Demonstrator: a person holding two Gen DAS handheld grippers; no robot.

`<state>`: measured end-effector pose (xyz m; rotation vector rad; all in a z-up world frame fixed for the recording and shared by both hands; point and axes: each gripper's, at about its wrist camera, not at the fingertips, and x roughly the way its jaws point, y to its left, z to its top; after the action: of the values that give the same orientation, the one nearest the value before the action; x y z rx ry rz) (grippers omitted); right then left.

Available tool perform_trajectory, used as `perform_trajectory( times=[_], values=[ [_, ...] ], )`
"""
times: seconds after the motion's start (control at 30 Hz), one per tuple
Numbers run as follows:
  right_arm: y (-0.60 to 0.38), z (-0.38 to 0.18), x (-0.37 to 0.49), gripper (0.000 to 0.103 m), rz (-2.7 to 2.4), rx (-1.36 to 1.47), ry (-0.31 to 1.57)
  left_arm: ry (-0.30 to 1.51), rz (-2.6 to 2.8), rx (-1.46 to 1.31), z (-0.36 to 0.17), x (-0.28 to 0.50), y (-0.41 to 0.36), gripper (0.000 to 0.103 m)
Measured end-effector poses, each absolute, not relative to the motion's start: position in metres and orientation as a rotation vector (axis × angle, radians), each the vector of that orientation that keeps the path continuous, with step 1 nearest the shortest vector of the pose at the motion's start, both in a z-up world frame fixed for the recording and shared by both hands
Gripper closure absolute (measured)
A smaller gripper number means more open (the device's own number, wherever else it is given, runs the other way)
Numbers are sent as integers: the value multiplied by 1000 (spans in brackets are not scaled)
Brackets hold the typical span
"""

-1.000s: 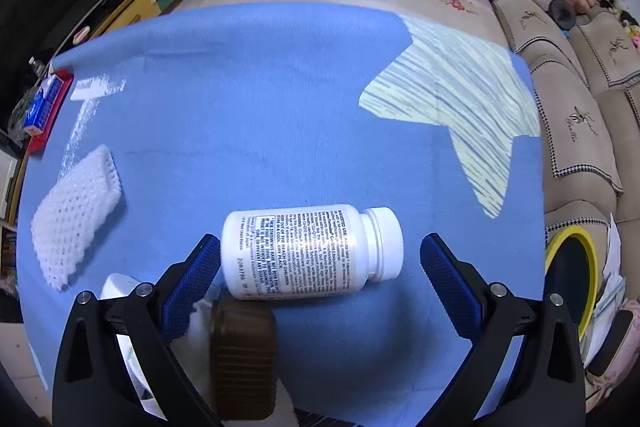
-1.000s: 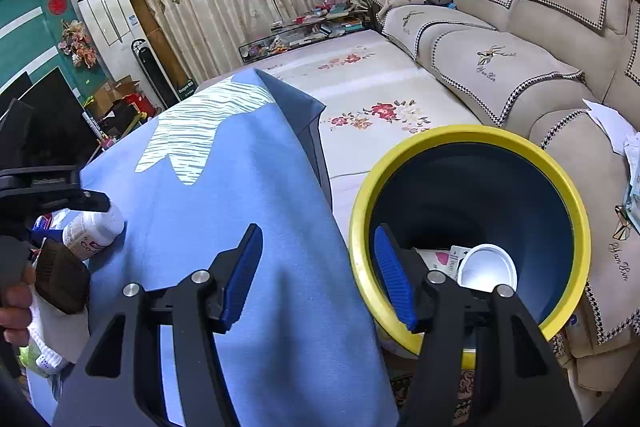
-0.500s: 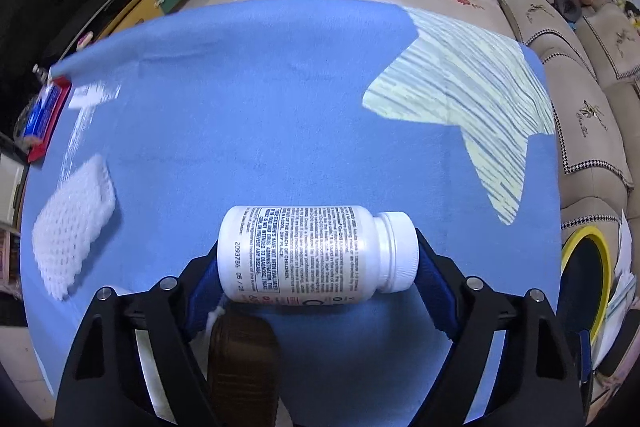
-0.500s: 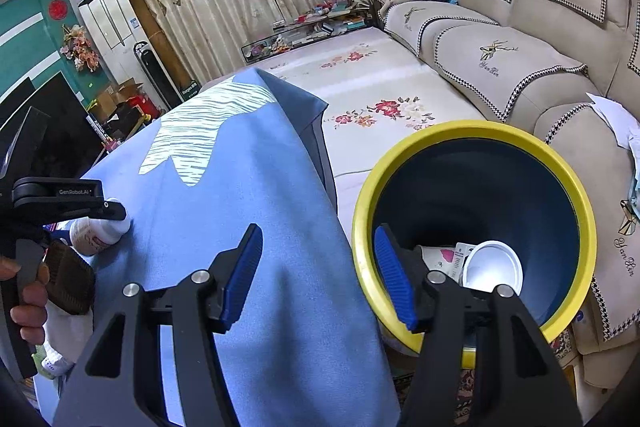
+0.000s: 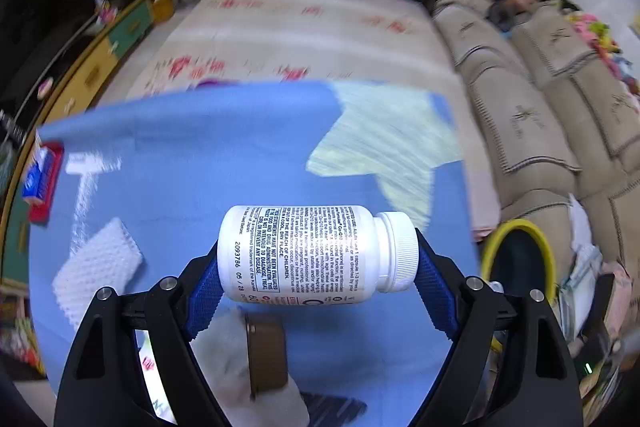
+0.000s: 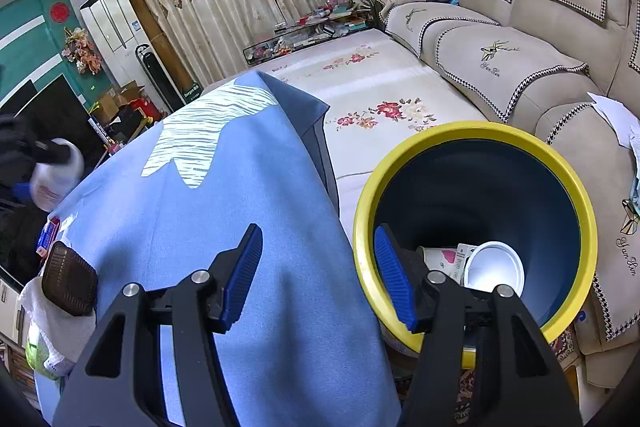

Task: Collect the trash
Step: 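Carry the pill bottle with the left gripper over the bin and release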

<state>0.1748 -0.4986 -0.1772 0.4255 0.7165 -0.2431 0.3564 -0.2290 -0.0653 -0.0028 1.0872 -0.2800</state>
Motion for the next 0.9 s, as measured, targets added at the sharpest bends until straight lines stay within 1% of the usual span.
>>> perform_trajectory(
  times=[0.2, 0.33, 0.43, 0.6, 0.77, 0.9],
  values=[
    [-498, -168, 161, 47, -272, 379, 691, 924, -384, 20, -15, 289, -231, 20],
    [-506, -156, 134, 47, -291, 353, 667, 801, -427, 68, -4, 239, -240, 20],
    [-512, -148, 110, 44, -341, 303, 653, 745, -480, 93, -8, 205, -257, 20],
    [-537, -145, 69, 44, -453, 265, 654, 720, -573, 144, -22, 170, -291, 20],
    [-566, -149, 39, 43, -544, 270, 651, 776, -681, 196, -46, 155, -350, 20],
    [-592, -157, 14, 41, -609, 294, 654, 794, -701, 243, -65, 156, -397, 20]
  ],
)
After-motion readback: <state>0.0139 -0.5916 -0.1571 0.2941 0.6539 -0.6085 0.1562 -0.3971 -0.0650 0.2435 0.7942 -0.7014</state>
